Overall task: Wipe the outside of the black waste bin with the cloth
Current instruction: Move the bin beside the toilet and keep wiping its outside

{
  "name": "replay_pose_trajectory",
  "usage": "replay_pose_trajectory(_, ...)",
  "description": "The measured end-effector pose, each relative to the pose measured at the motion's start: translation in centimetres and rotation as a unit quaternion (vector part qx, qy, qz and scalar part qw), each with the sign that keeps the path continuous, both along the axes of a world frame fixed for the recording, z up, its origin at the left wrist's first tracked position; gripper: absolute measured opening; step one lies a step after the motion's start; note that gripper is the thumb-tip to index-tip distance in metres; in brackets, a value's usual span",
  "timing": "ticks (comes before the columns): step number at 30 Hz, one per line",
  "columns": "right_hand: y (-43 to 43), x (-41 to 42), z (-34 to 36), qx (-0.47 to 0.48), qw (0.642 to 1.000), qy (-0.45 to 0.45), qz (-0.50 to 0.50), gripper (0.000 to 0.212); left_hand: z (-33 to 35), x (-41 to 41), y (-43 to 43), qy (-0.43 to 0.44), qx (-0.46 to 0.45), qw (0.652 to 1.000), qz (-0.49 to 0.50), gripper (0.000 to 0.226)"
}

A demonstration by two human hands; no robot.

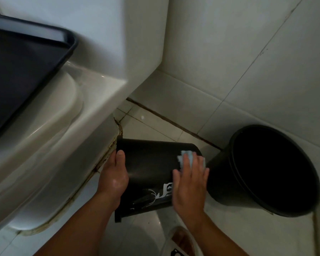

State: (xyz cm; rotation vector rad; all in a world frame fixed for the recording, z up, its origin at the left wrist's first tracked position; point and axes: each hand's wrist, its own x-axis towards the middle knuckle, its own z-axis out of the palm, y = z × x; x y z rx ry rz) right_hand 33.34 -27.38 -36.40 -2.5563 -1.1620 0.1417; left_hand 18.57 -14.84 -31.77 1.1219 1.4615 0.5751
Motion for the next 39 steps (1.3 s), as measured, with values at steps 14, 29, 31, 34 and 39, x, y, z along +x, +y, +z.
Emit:
replay_pose_trajectory(14,-0.7,4.2,-0.9,-0.100,0.991,-0.041,0.073,0.051,0.6,0.1,0.9,-0.004,-0.050,0.999,0.017,0.050)
replay_pose_trajectory(29,5.5,-5.1,2.3,0.025,0.954,-0.002,0.297,0.053,0.3,-1.6,-1.0,-0.008,-0.043,0.999,-0.013,0.052)
replay_pose_trajectory(31,5.0,-3.1,2.2,0.002,0.934,-0.035,0.355,0.055,0.1,-1.7,-0.7,-0.015,-0.055,0.998,-0.008,0.055)
replay_pose_trajectory(34,4.5,2.3,1.8,-0.031,0.967,-0.048,0.248,0.057,0.0,-1.6,-0.4,-0.003,-0.048,0.999,0.006,0.066)
replay_pose_trajectory(39,3.9,5.1,1.1,-0.036,0.999,-0.007,-0.002,0.048,0.1,-0.6,-0.9,-0.023,-0.070,0.997,0.009,0.047)
